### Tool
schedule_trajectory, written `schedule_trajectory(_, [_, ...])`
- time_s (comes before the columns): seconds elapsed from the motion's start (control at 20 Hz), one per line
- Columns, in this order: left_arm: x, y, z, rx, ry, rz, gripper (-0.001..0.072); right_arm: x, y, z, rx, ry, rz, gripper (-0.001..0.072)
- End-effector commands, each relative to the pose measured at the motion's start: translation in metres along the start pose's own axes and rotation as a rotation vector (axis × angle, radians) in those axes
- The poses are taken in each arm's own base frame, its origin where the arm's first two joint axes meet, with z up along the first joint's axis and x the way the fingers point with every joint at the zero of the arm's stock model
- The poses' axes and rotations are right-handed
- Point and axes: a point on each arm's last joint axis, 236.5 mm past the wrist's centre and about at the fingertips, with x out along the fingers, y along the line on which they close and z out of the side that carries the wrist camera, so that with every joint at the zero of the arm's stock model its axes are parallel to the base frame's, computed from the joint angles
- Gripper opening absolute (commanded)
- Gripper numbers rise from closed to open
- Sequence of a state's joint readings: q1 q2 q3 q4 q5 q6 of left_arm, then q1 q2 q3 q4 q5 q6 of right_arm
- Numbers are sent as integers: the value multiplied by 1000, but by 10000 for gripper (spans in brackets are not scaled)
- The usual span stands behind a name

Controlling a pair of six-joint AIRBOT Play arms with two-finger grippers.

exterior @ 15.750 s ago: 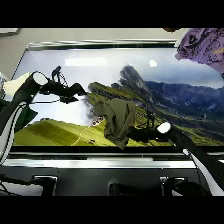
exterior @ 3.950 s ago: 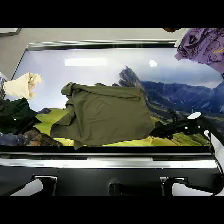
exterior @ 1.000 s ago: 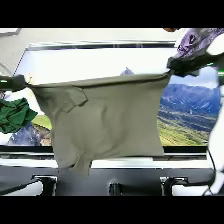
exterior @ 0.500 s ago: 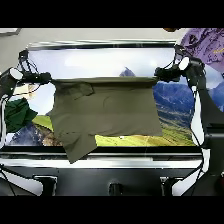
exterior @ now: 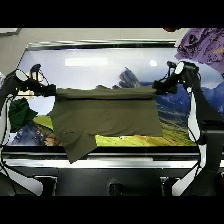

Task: Fold the clothes and pants, and hang the long-sleeved shirts on hangers.

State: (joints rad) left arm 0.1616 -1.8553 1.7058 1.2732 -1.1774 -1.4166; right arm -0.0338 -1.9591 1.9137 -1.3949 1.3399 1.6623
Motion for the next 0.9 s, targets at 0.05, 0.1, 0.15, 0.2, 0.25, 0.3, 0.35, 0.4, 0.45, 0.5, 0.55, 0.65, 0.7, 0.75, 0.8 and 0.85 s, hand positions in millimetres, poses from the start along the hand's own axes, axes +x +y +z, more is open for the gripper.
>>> schedule_trajectory(0.05, [-1, 22, -42, -52, 180, 95, 12, 17, -6, -43, 9, 200, -15, 30])
schedule_trajectory(0.1, [-1, 22, -45, -52, 190, 94, 12, 19, -7, -47, 15, 217, -18, 30])
schedule_trajectory(0.15, [0, 22, -46, -52, 194, 94, 12, 20, -7, -48, 18, 223, -19, 30])
schedule_trajectory(0.2, [0, 22, -46, -53, 198, 93, 12, 20, -7, -48, 18, 225, -19, 30])
schedule_trajectory(0.25, [0, 22, -48, -53, 206, 92, 12, 21, -8, -49, 19, 227, -20, 30])
schedule_trajectory(0.3, [-1, 22, -51, -53, 217, 93, 12, 21, -8, -49, 19, 227, -20, 30])
schedule_trajectory(0.35, [-2, 25, -54, -52, 231, 105, 12, 21, -8, -49, 19, 228, -20, 30])
schedule_trajectory(0.4, [-3, 28, -58, -47, 250, 119, 12, 21, -8, -50, 19, 234, -21, 30])
schedule_trajectory(0.45, [-5, 31, -62, -44, 268, 131, 12, 21, -8, -52, 19, 239, -21, 30])
schedule_trajectory(0.5, [-5, 31, -64, -44, 276, 133, 12, 20, -8, -53, 19, 247, -22, 30])
schedule_trajectory(0.55, [-4, 31, -64, -43, 277, 133, 12, 20, -8, -54, 19, 251, -22, 31])
schedule_trajectory(0.65, [0, 29, -64, -37, 277, 132, 13, 22, -6, -56, 22, 262, -10, 32])
schedule_trajectory(0.7, [3, 27, -64, -33, 279, 130, 15, 26, -3, -59, 25, 274, 2, 53])
schedule_trajectory(0.75, [7, 25, -64, -31, 281, 125, 18, 29, -1, -61, 29, 285, 13, 107])
schedule_trajectory(0.8, [11, 21, -64, -29, 281, 117, 23, 32, 0, -62, 31, 291, 20, 162])
schedule_trajectory(0.85, [14, 18, -61, -28, 270, 109, 97, 34, 0, -60, 32, 284, 20, 207])
